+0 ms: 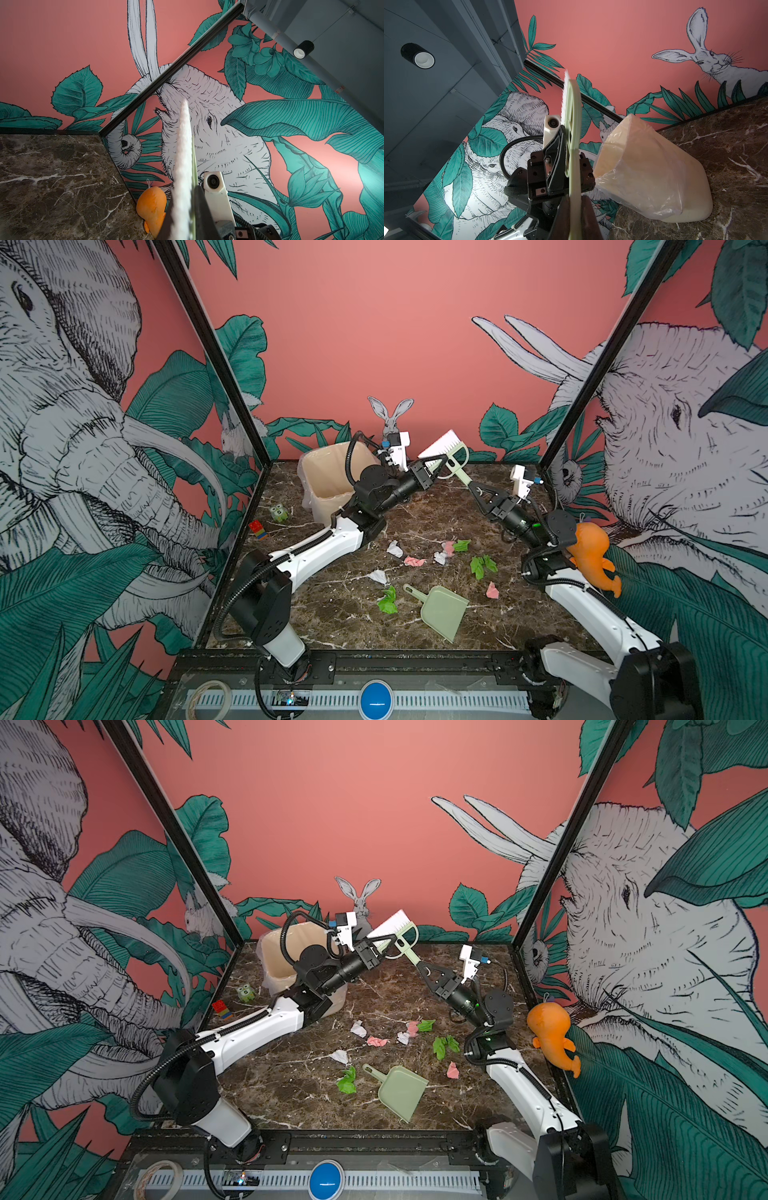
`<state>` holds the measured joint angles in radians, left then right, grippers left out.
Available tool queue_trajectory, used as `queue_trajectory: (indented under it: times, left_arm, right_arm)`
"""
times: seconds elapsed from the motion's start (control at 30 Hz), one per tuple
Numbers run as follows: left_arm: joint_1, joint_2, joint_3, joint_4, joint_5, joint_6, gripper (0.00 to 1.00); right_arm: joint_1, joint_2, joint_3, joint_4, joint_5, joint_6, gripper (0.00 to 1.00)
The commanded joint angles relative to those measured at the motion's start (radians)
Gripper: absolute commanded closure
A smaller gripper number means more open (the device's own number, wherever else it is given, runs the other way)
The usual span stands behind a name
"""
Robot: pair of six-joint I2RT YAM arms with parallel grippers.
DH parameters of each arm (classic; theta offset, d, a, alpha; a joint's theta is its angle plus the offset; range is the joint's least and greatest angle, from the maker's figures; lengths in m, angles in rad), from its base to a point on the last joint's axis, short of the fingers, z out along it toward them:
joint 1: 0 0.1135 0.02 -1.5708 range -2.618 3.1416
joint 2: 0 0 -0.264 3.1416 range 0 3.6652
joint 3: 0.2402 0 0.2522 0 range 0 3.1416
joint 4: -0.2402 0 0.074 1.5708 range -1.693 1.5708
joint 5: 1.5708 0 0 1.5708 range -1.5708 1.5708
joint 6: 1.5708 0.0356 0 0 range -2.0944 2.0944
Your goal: Sweep away the paper scraps from the table
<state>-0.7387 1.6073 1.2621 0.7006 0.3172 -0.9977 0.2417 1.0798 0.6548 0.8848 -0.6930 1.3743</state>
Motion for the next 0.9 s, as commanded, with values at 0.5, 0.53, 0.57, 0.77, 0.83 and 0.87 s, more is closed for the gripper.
queue_trajectory:
  times: [0.5,0.53,0.57,0.77,0.83,0.87]
  left_arm:
    - [-0.008,-0.248,0.011,-1.039,-0.023,0.534,0.13]
    - [-0.016,-0.243,0.029,-1.134,-0.041,0.599,0.14]
    - [-0.024,-0.232,0.045,-1.217,-0.052,0.653,0.15]
    - [-0.188,-0.153,0.098,-1.594,-0.194,1.000,0.17]
    - [-0.238,-0.128,0.098,-1.663,-0.243,1.064,0.17]
    - [-0.259,-0.111,0.102,-1.697,-0.266,1.100,0.17]
  right_arm:
    - [-0.241,-0.245,0.094,-0.605,-0.109,-0.221,1.00]
    - [-0.248,-0.254,0.107,-0.669,-0.116,-0.260,1.00]
    - [-0.253,-0.259,0.120,-0.722,-0.121,-0.291,1.00]
    - [-0.298,-0.288,0.202,-0.981,-0.159,-0.458,1.00]
    - [-0.320,-0.294,0.224,-1.046,-0.174,-0.499,1.00]
    - [-0.330,-0.295,0.238,-1.087,-0.181,-0.526,1.00]
